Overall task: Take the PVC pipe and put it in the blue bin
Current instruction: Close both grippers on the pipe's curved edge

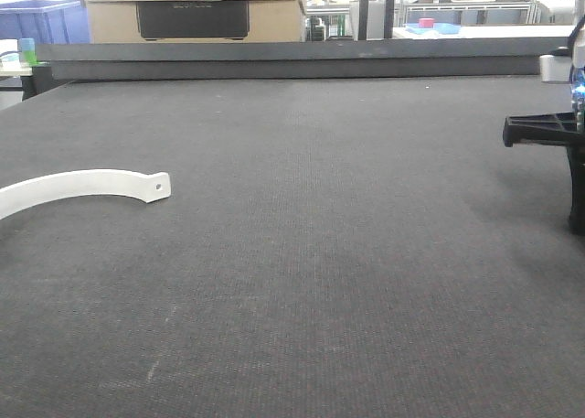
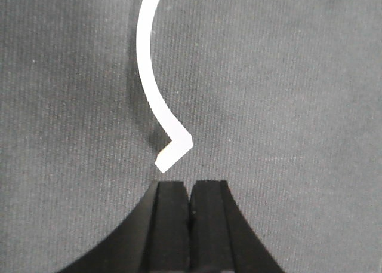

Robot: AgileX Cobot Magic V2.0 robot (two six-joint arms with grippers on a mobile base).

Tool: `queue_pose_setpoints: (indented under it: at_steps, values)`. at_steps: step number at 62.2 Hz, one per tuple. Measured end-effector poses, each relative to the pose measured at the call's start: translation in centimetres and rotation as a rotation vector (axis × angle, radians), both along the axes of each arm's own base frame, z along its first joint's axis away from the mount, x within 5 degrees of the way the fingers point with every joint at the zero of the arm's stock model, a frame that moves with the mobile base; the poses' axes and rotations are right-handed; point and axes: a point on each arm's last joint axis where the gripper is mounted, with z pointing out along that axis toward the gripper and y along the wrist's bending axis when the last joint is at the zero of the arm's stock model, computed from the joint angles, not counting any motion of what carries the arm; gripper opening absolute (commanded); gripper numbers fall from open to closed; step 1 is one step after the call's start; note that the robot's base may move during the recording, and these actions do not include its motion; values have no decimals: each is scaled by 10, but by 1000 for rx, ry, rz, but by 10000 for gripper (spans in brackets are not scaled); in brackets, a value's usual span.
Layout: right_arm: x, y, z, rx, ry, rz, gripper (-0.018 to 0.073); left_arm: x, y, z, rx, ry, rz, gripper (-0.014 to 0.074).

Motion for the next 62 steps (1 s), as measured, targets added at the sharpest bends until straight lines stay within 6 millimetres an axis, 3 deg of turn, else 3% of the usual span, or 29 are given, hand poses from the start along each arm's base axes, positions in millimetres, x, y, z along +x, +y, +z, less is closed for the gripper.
queue_pose_setpoints:
  at_steps: [14, 24, 34, 50, 62]
  values:
    - [-15, 22, 25, -6, -54, 186, -168, 11, -1, 22, -3, -63, -2, -111]
    - [-24, 35, 39, 3, -101, 239, -168, 32, 0, 25, 13, -49, -9, -111]
    - [-27, 43, 40, 4, -99, 269, -168, 60, 1, 25, 43, -40, -22, -104]
    - [-34, 43, 31, -2, -61, 278, -168, 87, 2, 8, 97, -5, -112, 186]
    - [-35, 43, 30, -3, -55, 278, -168, 95, 2, -10, 102, 51, -124, 258]
